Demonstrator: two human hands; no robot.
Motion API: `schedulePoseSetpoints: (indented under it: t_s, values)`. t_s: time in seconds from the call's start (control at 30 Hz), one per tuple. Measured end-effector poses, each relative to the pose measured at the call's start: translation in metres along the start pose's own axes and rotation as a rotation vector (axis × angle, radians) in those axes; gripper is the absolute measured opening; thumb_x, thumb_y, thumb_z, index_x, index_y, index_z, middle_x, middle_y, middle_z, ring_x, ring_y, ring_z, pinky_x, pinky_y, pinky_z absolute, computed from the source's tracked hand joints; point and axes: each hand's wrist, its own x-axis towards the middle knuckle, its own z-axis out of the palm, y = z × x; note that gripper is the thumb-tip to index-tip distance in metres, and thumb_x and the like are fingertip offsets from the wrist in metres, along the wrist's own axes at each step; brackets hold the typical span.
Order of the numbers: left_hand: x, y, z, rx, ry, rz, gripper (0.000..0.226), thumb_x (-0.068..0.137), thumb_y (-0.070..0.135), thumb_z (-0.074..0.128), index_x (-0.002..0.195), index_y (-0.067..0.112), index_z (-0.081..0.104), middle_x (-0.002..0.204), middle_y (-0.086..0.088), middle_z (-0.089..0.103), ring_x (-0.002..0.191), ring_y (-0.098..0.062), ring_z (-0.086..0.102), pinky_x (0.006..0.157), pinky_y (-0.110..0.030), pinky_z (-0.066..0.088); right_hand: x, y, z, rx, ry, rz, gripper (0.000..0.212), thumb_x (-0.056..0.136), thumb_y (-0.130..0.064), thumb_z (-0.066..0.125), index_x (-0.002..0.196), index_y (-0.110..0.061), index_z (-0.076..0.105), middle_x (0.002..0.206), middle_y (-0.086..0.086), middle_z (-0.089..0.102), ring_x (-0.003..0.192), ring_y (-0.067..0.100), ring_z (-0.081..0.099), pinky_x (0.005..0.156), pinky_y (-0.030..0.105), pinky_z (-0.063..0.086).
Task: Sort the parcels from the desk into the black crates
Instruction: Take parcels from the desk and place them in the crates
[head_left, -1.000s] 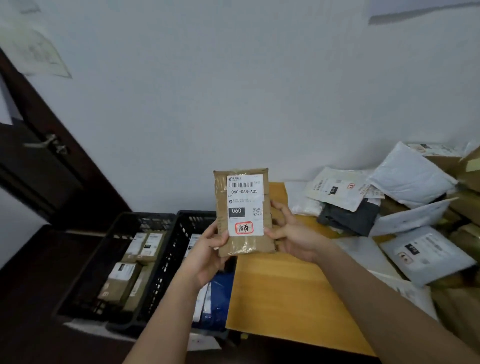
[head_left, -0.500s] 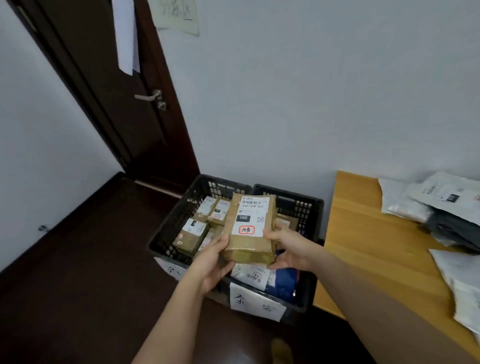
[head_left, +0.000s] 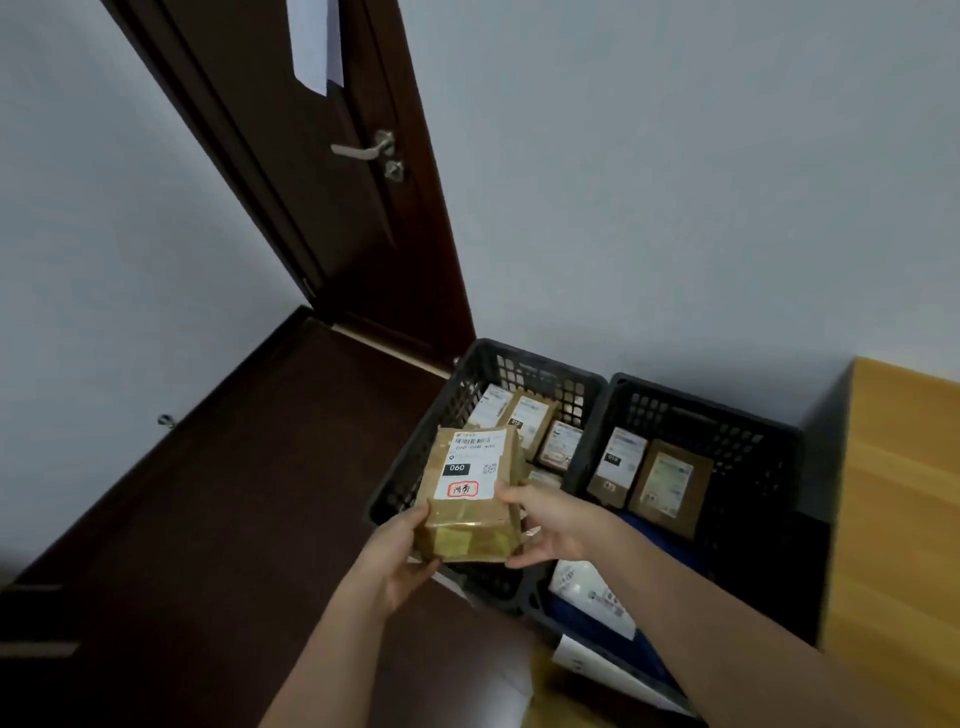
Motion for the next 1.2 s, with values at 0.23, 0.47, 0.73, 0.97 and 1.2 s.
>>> schedulePoseSetpoints:
  t_s: [0.23, 0.47, 0.73, 0.97, 1.2]
  values:
    - [0.043, 0.049, 0.004, -0.03, 0.02, -0.087, 0.021, 0.097, 0.026, 0.061, 0.113, 0.012, 0.06, 0.111, -0.009, 0.063, 0.1, -0.025, 0.061, 0.074, -0.036, 0.052, 0.058, -0.035, 0.003, 0.046, 0.058, 0.05, 0.043, 0.097, -0.042, 0.058, 0.135, -0.025, 0.045, 0.104, 0.001, 0.057, 0.091, 0.026, 0.06, 0.091, 0.052, 0.055]
    - [0.097, 0.068, 0.014, 0.057, -0.047, -0.194, 0.019, 0.092, 0.024, 0.067, 0.107, 0.014, 0.061, 0.108, -0.009, 0.065, 0.106, -0.027, 0.06, 0.077, -0.037, 0.054, 0.102, -0.034, -0.009, 0.171, 0.172, 0.115, 0.04, 0.098, -0.045, 0.055, 0.132, -0.025, 0.049, 0.114, 0.003, 0.06, 0.103, 0.027, 0.061, 0.091, 0.054, 0.055]
    - [0.185, 0.087, 0.022, 0.151, -0.275, -0.294, 0.041, 0.089, 0.019, 0.071, 0.128, 0.013, 0.061, 0.12, -0.01, 0.068, 0.113, -0.025, 0.062, 0.099, -0.04, 0.051, 0.152, -0.022, -0.005, 0.479, 0.409, 0.134, 0.034, 0.099, -0.043, 0.054, 0.126, -0.021, 0.056, 0.115, 0.008, 0.064, 0.105, 0.031, 0.063, 0.091, 0.052, 0.055]
    - [0.262, 0.093, 0.002, 0.041, -0.301, -0.393, 0.051, 0.082, 0.018, 0.075, 0.13, 0.01, 0.06, 0.118, -0.009, 0.07, 0.114, -0.022, 0.064, 0.097, -0.03, 0.049, 0.22, -0.02, 0.021, 0.587, 0.54, 0.088, 0.043, 0.098, -0.043, 0.056, 0.137, -0.028, 0.046, 0.121, 0.0, 0.062, 0.106, 0.027, 0.064, 0.084, 0.047, 0.058]
    - [0.301, 0.073, 0.009, 0.005, -0.207, -0.485, 0.041, 0.086, 0.012, 0.071, 0.126, 0.008, 0.06, 0.117, -0.013, 0.067, 0.11, -0.023, 0.061, 0.091, -0.03, 0.045, 0.265, -0.005, 0.003, 0.596, 0.618, 0.032, 0.052, 0.096, -0.035, 0.062, 0.144, -0.032, 0.042, 0.119, 0.0, 0.064, 0.109, 0.027, 0.062, 0.088, 0.05, 0.056]
